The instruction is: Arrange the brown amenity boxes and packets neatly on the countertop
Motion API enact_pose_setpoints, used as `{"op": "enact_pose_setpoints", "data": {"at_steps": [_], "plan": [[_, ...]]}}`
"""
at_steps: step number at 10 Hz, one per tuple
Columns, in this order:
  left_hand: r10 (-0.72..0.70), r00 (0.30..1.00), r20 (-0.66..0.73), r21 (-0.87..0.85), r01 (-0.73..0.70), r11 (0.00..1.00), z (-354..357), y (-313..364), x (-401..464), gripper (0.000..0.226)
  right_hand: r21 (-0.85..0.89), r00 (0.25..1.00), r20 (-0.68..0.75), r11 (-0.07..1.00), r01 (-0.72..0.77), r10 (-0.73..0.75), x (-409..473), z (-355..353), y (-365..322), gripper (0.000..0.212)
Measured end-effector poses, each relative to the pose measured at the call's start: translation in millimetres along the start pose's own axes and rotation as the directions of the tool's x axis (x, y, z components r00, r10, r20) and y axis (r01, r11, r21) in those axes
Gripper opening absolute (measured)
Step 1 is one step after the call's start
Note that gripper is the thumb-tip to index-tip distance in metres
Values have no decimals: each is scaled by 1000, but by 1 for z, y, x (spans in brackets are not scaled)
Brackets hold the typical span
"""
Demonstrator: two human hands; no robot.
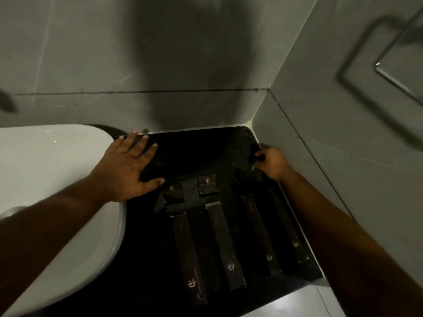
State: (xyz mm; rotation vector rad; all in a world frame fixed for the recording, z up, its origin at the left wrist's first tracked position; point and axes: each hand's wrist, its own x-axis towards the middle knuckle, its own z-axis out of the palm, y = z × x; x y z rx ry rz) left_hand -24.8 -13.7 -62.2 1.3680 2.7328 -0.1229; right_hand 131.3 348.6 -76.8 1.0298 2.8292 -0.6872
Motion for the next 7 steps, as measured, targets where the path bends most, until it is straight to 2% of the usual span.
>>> {"op": "enact_pose_setpoints", "data": {"at_steps": [1,3,5,7], "plan": [[-5,1000,-11,0,5,1000,-1,0,0,114,10,999,28,1000,-17,17,-19,4,10,34],[-14,1000,-3,17,14,1000,2,0,0,108,-81,999,47,997,17,-13,-23,-4,13,27],[-4,1000,-19,14,4,1000,4,-1,0,106,-105,995,100,994,-5,16,-31,-2,15,34],[-10,1000,-3,4,10,1000,7,-1,-2,111,11,998,12,998,-64,64,-50,-14,4,52]]}}
